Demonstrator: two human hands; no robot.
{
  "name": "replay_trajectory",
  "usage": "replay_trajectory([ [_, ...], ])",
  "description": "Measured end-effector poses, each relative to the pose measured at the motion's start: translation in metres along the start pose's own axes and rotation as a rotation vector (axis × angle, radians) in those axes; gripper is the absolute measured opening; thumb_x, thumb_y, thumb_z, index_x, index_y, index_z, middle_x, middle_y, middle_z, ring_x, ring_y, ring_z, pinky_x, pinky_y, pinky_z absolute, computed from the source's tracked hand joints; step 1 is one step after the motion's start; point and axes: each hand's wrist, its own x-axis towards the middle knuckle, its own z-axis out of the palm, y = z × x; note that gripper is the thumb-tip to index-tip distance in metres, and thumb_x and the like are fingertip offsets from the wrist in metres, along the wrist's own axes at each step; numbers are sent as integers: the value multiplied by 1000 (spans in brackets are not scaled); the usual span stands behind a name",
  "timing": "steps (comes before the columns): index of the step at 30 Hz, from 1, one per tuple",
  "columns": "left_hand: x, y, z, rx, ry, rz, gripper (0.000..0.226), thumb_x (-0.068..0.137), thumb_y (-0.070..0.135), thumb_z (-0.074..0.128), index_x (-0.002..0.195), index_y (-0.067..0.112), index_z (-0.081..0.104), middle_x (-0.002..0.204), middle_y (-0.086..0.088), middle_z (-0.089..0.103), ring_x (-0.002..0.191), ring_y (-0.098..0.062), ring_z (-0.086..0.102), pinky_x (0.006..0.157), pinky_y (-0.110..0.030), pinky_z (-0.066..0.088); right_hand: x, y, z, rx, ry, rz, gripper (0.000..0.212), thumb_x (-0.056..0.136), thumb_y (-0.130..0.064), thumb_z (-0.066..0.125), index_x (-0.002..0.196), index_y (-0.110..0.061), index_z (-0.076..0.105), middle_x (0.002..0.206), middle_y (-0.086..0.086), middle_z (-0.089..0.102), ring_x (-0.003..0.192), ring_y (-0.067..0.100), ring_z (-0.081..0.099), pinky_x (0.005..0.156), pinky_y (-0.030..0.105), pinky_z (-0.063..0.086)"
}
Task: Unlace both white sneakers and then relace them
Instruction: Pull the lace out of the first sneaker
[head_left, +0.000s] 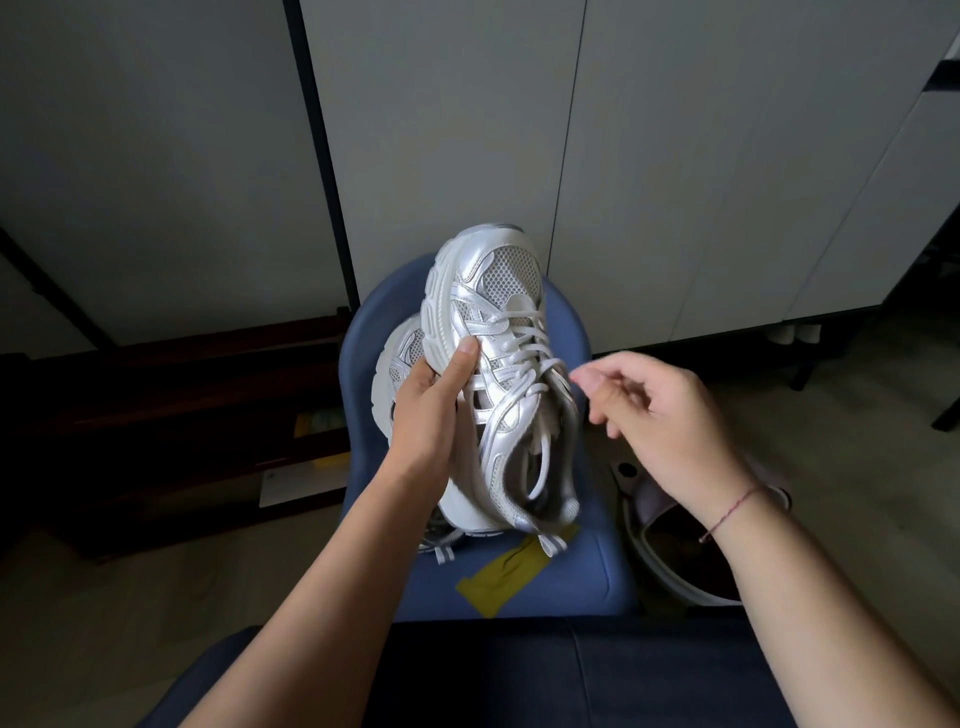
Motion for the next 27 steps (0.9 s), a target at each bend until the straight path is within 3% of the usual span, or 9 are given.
replay_trajectory([
  [2, 0, -1, 0, 13, 0, -1, 43, 90, 35, 65, 124, 8, 63, 115, -14, 70, 108, -28, 67, 103, -49, 47, 0, -3, 5, 110, -95, -20, 15, 89, -21, 60, 98, -12, 68, 60, -3, 54, 51, 1, 47, 56, 12, 38],
  [5, 0, -1, 0, 58, 25, 17, 37, 91, 33, 66, 119, 9, 65, 108, -9, 74, 102, -24, 70, 96, -43, 52, 0, -1, 8, 65, -112, -62, 16, 86, -22, 64, 101, -18, 68, 58, -4, 52, 54, 3, 45, 59, 14, 38],
  [12, -5, -3, 6, 170, 49, 89, 29, 89, 29, 69, 113, 13, 67, 98, -1, 76, 92, -16, 72, 85, -34, 57, -1, 4, 15, -40, -77, 61, 20, 78, -33, 73, 74, -16, 64, 55, 9, 61, 48, 6, 44, 56, 23, 41],
  [17, -4, -5, 8, 162, 14, 81, 31, 89, 28, 69, 115, 12, 65, 102, -5, 75, 96, -23, 72, 91, -45, 55, -1, 3, 10, -64, -161, -3, 31, 81, -31, 70, 58, -13, 60, 44, -8, 45, 45, 3, 34, 48, 18, 29],
  [19, -4, -5, 9, 122, -5, 65, 31, 91, 26, 67, 117, 9, 64, 106, -10, 74, 99, -27, 71, 91, -44, 55, 0, 2, 10, 93, -159, 30, 33, 84, -23, 68, 57, -12, 54, 45, -11, 40, 44, 1, 31, 46, 14, 26],
  [22, -5, -4, 9, 52, -19, 20, 36, 94, 27, 61, 123, 6, 61, 112, -11, 72, 103, -25, 70, 91, -38, 54, 3, 2, 9, 776, -76, 283, 31, 82, -11, 64, 60, -13, 42, 44, -11, 31, 38, 0, 25, 37, 12, 20],
  [24, -4, -3, 8, 69, -2, 19, 35, 93, 31, 63, 121, 10, 63, 110, -7, 73, 102, -21, 70, 91, -36, 54, 5, 3, 8, 984, -48, 396, 27, 77, -15, 63, 61, -14, 42, 45, -10, 33, 37, 1, 27, 37, 12, 21],
  [25, -4, -3, 8, 84, 15, 31, 33, 92, 31, 64, 119, 12, 64, 106, -4, 74, 99, -19, 71, 87, -32, 55, 5, 4, 7, 933, -57, 391, 23, 77, -16, 62, 62, -13, 45, 46, -8, 36, 39, 3, 29, 39, 13, 22],
  [27, -3, -3, 7, 106, 52, 57, 29, 91, 29, 66, 116, 14, 66, 101, -1, 76, 94, -15, 72, 82, -28, 56, 2, 9, 10, 503, -42, 208, 23, 85, -19, 62, 66, -10, 52, 52, -2, 44, 49, 7, 38, 48, 19, 30],
])
